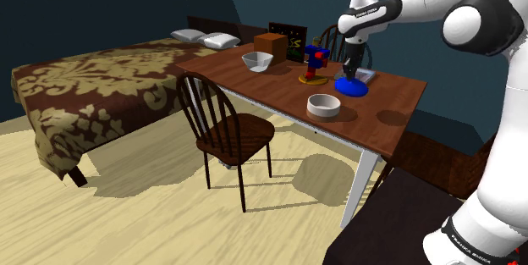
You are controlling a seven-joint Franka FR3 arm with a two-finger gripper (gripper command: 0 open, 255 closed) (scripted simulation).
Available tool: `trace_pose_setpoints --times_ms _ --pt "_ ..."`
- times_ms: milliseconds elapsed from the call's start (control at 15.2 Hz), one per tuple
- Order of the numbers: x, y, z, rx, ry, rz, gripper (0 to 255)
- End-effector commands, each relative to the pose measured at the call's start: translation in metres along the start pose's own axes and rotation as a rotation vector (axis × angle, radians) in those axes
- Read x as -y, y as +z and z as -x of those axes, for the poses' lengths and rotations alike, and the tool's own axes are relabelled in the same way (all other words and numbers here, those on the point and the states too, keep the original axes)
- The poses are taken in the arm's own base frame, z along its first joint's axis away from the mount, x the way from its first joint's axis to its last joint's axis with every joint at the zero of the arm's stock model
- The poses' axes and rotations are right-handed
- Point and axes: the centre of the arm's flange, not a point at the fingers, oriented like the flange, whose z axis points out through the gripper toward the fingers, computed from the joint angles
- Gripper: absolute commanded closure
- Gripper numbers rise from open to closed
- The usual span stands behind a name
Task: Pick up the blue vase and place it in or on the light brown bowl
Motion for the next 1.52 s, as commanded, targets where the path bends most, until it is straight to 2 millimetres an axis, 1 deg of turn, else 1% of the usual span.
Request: trace_pose_setpoints --times_ms 0,462,1452 --pt "0.007 -0.009 -0.026 0.000 0.000 0.000 255" --pt "0.028 -0.040 -0.113 0.000 0.000 0.000 255" --pt "0.036 0.039 -0.116 0.000 0.000 0.000 255"
